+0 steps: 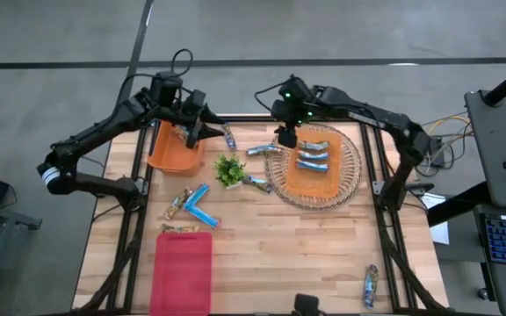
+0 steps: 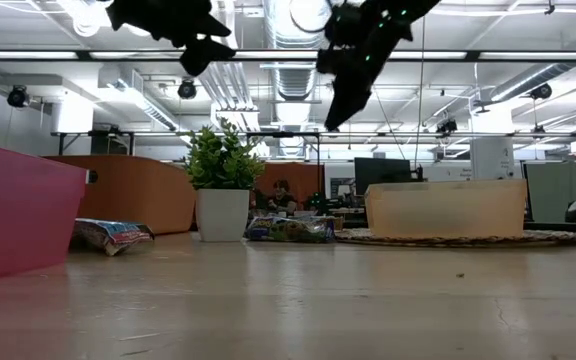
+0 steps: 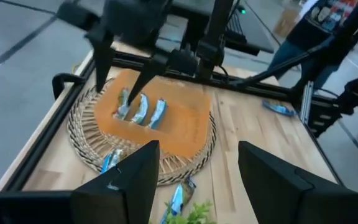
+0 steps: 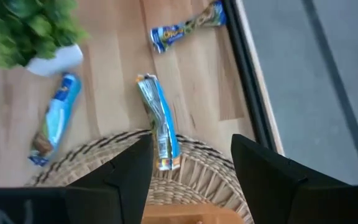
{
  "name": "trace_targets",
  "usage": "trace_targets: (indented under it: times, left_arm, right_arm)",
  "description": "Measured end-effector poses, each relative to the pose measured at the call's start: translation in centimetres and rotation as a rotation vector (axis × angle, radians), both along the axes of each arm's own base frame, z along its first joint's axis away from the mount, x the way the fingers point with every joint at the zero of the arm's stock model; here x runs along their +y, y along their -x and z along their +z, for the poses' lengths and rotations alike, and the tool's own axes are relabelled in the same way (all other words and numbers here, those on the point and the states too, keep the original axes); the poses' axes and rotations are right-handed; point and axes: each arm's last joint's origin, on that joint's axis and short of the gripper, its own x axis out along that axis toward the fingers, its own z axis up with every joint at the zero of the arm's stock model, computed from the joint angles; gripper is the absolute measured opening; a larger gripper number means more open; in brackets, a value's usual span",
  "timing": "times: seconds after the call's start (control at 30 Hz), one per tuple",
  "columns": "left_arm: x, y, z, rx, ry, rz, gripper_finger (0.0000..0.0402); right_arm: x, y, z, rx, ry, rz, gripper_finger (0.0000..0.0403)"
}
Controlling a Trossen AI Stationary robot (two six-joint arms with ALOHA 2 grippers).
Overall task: Pick and place Granola Bars by type
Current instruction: Put the middle blue granola bar into the pink bin
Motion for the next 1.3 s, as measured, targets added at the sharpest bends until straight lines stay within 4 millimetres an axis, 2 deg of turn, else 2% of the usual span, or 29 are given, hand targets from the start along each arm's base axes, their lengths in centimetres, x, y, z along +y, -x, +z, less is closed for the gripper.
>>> trace_targets:
  times: [0.23,0.57,0.7,0.93,1.3]
  left_arm:
    - [-0.4,0.7,-2.5,-0.006,0.010,0.084,0.0200]
    - [-0.2,0.7,-5.8,0.065,0.064,0.174,0.0200]
    - [-0.2,0.7,-6.2,0.066,0.099,0.187,0.0200]
    - [-0.3,0.7,-6.6,0.079,0.103,0.201,0.0200]
    - [-0.1,0.6,-6.4,0.067,0.071,0.216,0.0200]
  right_arm:
    - [-1.5,-1.6,-2.5,0.085,-0.047,0.008,0.0208]
    - [-1.9,-1.8,-2.8,0.060,-0.077,0.075,0.0208]
    - [-1.8,-1.8,-2.7,0.059,-0.078,0.076,0.0208]
    - [-0.6,-2.6,-2.6,0.036,-0.140,0.017,0.0208]
    - [3.1,-4.4,-2.6,0.023,-0.213,-0.008,0.0208]
